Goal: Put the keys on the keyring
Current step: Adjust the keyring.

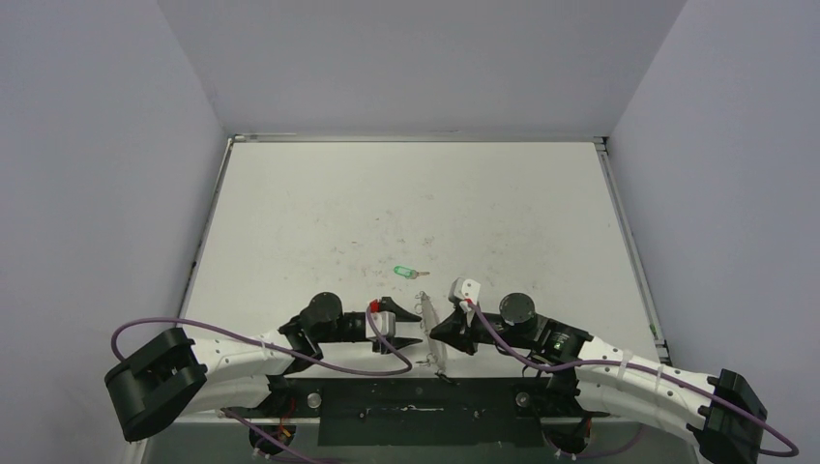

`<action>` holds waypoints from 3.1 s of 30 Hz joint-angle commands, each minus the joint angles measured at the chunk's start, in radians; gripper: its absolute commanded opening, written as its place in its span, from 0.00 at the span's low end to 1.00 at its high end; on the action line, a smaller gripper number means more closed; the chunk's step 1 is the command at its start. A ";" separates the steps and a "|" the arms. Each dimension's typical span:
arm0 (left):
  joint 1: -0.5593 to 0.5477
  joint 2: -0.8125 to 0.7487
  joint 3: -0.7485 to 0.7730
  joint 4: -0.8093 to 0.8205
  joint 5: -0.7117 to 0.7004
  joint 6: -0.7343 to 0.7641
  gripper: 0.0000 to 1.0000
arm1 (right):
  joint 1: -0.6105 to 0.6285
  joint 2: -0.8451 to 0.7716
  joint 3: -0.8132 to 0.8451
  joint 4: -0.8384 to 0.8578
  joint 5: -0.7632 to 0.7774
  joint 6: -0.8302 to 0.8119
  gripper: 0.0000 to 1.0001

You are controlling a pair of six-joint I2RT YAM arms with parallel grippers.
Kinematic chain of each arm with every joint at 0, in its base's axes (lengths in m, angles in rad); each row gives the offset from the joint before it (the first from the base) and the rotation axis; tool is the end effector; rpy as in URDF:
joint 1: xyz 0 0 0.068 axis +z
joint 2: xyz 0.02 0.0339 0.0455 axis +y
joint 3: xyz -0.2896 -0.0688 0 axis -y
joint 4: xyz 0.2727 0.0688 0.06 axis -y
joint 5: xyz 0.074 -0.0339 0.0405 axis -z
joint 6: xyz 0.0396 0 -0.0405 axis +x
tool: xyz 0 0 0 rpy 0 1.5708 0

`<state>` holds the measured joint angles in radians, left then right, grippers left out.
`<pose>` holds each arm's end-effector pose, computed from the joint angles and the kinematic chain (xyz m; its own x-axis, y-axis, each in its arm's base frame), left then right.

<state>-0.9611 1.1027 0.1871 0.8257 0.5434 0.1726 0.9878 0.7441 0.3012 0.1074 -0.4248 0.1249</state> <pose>0.1038 -0.1843 0.1826 0.1205 0.0842 -0.9891 0.9906 0.0543 0.1253 0.0871 0.1617 0.2107 -0.3013 -0.2507 -0.9200 -0.9447 0.2096 0.2523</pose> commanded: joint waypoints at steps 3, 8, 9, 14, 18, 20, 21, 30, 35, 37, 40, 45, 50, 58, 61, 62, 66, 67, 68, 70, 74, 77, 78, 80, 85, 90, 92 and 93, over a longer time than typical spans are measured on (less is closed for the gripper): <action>-0.013 -0.020 0.041 0.062 0.032 0.016 0.43 | 0.005 0.000 0.037 0.125 -0.022 -0.009 0.00; -0.014 -0.098 0.021 0.003 -0.086 0.029 0.47 | 0.006 0.007 0.043 0.138 -0.026 -0.007 0.00; -0.015 -0.124 0.019 -0.024 -0.103 0.037 0.48 | 0.007 0.009 0.044 0.138 -0.028 -0.007 0.00; -0.019 -0.247 0.022 -0.158 -0.143 0.071 0.54 | 0.010 0.015 0.044 0.144 -0.034 -0.010 0.00; -0.019 -0.272 0.018 -0.181 -0.113 0.078 0.54 | 0.013 0.026 0.047 0.162 -0.044 -0.008 0.00; -0.021 -0.256 0.021 -0.172 -0.086 0.079 0.52 | 0.012 0.030 0.049 0.168 -0.051 -0.007 0.00; -0.021 -0.244 0.022 -0.161 -0.070 0.079 0.51 | 0.014 0.030 0.050 0.170 -0.054 -0.007 0.00; -0.025 -0.109 0.041 -0.067 -0.026 0.080 0.36 | 0.016 0.017 0.044 0.166 -0.055 -0.007 0.00; -0.025 -0.090 0.048 -0.045 -0.008 0.078 0.35 | 0.017 0.018 0.045 0.160 -0.052 -0.010 0.00; -0.025 -0.086 0.053 -0.045 0.004 0.076 0.34 | 0.017 0.018 0.045 0.160 -0.049 -0.010 0.00; -0.027 -0.073 0.061 -0.039 0.028 0.075 0.29 | 0.017 0.017 0.044 0.160 -0.044 -0.010 0.00; -0.028 -0.053 0.067 -0.022 0.052 0.071 0.25 | 0.017 0.015 0.043 0.159 -0.040 -0.008 0.00; -0.030 -0.035 0.078 -0.020 0.068 0.073 0.19 | 0.017 0.014 0.039 0.160 -0.041 -0.009 0.00; -0.034 -0.037 0.093 -0.089 0.072 0.094 0.00 | 0.017 0.019 0.041 0.159 -0.032 -0.013 0.00; -0.034 -0.056 0.094 -0.131 0.062 0.103 0.00 | 0.017 0.024 0.043 0.153 -0.026 -0.019 0.00; -0.033 -0.065 0.095 -0.146 0.057 0.105 0.00 | 0.018 0.025 0.044 0.151 -0.024 -0.020 0.00; -0.033 -0.108 0.107 -0.233 0.026 0.110 0.00 | 0.017 0.047 0.052 0.140 -0.021 -0.024 0.00; -0.033 -0.123 0.114 -0.257 0.020 0.111 0.00 | 0.018 0.053 0.055 0.138 -0.021 -0.025 0.00; -0.033 -0.133 0.119 -0.278 0.014 0.111 0.00 | 0.018 0.060 0.058 0.137 -0.021 -0.025 0.00; -0.034 -0.155 0.131 -0.325 -0.001 0.110 0.00 | 0.018 0.074 0.063 0.136 -0.011 -0.027 0.00; -0.037 -0.194 0.142 -0.388 -0.029 0.109 0.00 | 0.017 0.099 0.069 0.145 0.010 -0.035 0.00; -0.037 -0.211 0.149 -0.423 -0.044 0.107 0.00 | 0.018 0.110 0.071 0.145 0.029 -0.040 0.00; -0.037 -0.213 0.153 -0.435 -0.045 0.107 0.00 | 0.017 0.113 0.072 0.144 0.037 -0.040 0.00; -0.039 -0.213 0.169 -0.471 -0.050 0.108 0.00 | 0.019 0.118 0.072 0.144 0.048 -0.040 0.00; -0.045 -0.211 0.215 -0.564 -0.077 0.110 0.00 | 0.020 0.135 0.078 0.148 0.083 -0.038 0.00; -0.048 -0.226 0.249 -0.650 -0.123 0.113 0.00 | 0.020 0.153 0.086 0.149 0.105 -0.045 0.00; -0.050 -0.236 0.255 -0.671 -0.134 0.117 0.00 | 0.020 0.165 0.092 0.151 0.108 -0.048 0.00; -0.051 -0.239 0.256 -0.677 -0.137 0.119 0.00 | 0.020 0.170 0.092 0.154 0.110 -0.048 0.00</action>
<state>-1.0016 0.9028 0.3908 0.2176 0.4191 0.2756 1.0119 0.8944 0.3569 0.2398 -0.3950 0.1062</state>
